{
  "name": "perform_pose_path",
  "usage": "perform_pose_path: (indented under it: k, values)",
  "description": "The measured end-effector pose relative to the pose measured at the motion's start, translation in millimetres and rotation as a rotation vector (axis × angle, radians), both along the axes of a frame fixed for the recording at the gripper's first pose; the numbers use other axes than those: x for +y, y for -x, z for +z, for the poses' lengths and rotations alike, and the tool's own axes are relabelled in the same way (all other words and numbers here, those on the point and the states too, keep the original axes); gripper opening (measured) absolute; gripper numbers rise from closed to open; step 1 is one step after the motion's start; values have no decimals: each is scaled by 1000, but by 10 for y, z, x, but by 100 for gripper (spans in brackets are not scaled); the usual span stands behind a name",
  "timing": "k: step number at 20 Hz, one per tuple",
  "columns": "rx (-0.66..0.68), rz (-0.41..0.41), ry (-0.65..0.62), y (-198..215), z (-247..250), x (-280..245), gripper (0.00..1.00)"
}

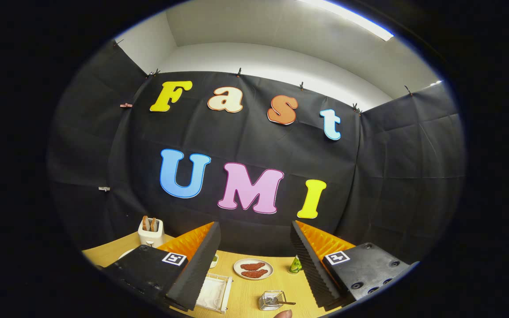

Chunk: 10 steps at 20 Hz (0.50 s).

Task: Take the plate from the dish rack, then take the spoon from the basket and place it into the plate.

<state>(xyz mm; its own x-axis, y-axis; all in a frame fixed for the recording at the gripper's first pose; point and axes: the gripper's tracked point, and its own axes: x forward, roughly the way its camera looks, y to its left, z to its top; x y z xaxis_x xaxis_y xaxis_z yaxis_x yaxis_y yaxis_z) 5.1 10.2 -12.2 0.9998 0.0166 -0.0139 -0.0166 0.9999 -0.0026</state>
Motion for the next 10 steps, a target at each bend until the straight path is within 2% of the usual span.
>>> perform_pose_path:
  k: [6, 10]
  values:
    - [10, 2, -10, -27, -63, 37, 97]
    - [55, 28, -65, -112, -161, 196, 97]
